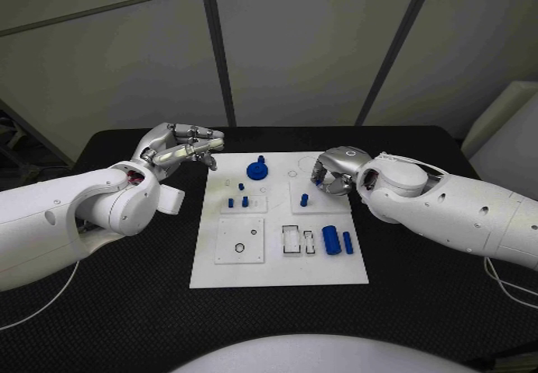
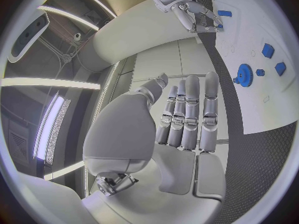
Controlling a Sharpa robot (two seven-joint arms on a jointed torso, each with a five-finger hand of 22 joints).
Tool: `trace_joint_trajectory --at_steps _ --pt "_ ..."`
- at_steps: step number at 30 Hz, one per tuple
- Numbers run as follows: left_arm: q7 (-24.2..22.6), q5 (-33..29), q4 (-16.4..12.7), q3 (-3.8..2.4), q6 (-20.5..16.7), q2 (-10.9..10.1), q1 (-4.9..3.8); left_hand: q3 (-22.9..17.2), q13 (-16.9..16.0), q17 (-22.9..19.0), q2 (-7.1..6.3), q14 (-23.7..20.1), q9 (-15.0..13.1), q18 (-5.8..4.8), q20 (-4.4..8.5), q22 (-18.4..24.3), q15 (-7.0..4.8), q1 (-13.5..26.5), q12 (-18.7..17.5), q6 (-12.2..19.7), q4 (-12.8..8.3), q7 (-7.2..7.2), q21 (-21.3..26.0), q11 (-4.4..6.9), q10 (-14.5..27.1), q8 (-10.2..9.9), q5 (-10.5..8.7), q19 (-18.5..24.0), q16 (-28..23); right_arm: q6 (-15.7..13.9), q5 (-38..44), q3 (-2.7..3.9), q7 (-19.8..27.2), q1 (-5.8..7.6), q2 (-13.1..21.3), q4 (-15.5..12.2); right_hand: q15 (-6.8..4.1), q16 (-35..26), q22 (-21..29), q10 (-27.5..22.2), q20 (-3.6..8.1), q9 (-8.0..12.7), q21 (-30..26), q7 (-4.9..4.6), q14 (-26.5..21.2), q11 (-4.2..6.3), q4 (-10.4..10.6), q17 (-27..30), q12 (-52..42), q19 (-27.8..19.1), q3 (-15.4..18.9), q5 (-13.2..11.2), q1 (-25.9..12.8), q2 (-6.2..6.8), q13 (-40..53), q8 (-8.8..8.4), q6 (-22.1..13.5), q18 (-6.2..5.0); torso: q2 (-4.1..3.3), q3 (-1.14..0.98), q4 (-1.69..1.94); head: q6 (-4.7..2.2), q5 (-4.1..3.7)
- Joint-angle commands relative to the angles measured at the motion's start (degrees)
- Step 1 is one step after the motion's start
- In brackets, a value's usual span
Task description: Assemble the parts on the task board
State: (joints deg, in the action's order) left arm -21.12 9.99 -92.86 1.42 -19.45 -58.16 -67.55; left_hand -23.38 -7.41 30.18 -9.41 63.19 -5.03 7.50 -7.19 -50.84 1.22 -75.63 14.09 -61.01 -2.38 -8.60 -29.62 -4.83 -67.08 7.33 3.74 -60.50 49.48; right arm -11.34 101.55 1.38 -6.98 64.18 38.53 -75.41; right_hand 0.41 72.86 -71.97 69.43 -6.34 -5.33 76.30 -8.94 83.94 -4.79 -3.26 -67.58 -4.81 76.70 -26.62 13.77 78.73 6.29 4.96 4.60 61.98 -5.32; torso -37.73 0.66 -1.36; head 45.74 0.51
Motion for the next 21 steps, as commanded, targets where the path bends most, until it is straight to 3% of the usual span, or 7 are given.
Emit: trace_joint_trajectory --at_steps 1,8,15,21 --pt "-0.1 -0.3 0.0 -0.06 0.3 0.1 -0.06 0.2 -0.1 -0.1 0.53 -0.2 0.1 2.9 -0.05 0.1 0.06 0.2 -0.2 0.1 0.0 -0.38 0.4 -0.27 0.2 -0.4 0.16 -0.3 -0.3 1.7 1.6 -0.25 -1.4 -0.25 0.0 0.2 -0.58 0.5 -0.5 1.1 0.23 -0.3 0.6 0.22 2.4 0.2 -0.6 -0.1 -0.4 0.4 -0.9 -1.0 1.4 -0.69 0.3 0.47 1.0 0.9 -0.01 -0.01 0.02 0.04 -0.03" --pt "0.0 -0.3 0.1 -0.06 0.3 0.1 -0.06 0.1 -0.1 -0.1 0.76 -0.3 0.1 2.9 -0.08 0.2 0.11 0.0 -0.2 0.1 -0.1 -0.43 0.6 -0.31 0.4 -0.4 0.19 -0.4 -0.3 -1.6 1.9 -0.25 -1.4 -0.25 0.1 -0.1 -0.99 1.0 -2.2 2.9 0.73 -0.8 2.1 0.6 2.4 0.71 -1.8 -0.3 -0.8 1.3 -2.6 -1.6 2.4 -2.08 1.1 1.21 2.8 1.25 0.0 -0.02 0.01 0.17 -0.06" --pt "0.0 -0.3 0.1 -0.06 0.3 0.0 -0.06 0.1 -0.1 -0.1 0.76 -0.3 0.1 2.9 -0.08 0.2 0.11 0.0 -0.2 0.1 -0.1 -0.43 0.6 -0.31 0.4 -0.4 0.19 -0.4 -0.3 -5.3 1.8 -0.24 -1.1 -0.26 0.4 -0.5 -1.04 1.1 -2.7 3.2 0.79 -0.9 2.5 0.62 2.4 0.77 -1.9 -0.4 -0.8 1.6 -2.9 -1.6 2.4 -2.2 1.2 1.3 3.1 1.37 0.0 -0.01 0.0 0.11 0.03" --pt "-0.1 -0.3 0.1 -0.06 0.3 0.0 -0.06 0.1 -0.1 -0.1 0.88 -0.3 0.1 2.9 -0.09 0.3 0.13 -0.1 -0.3 0.1 -0.2 -0.48 0.7 -0.35 0.4 -0.5 0.19 -0.4 -0.4 -6.5 1.3 -0.24 -0.8 -0.26 0.6 -0.8 -1.05 1.2 -2.9 3.4 0.8 -1.0 2.7 0.64 2.4 0.81 -1.9 -0.4 -0.7 1.6 -2.8 -1.9 1.8 -1.94 1.4 1.34 3.3 1.39 0.02 0.01 0.03 0.08 0.09"
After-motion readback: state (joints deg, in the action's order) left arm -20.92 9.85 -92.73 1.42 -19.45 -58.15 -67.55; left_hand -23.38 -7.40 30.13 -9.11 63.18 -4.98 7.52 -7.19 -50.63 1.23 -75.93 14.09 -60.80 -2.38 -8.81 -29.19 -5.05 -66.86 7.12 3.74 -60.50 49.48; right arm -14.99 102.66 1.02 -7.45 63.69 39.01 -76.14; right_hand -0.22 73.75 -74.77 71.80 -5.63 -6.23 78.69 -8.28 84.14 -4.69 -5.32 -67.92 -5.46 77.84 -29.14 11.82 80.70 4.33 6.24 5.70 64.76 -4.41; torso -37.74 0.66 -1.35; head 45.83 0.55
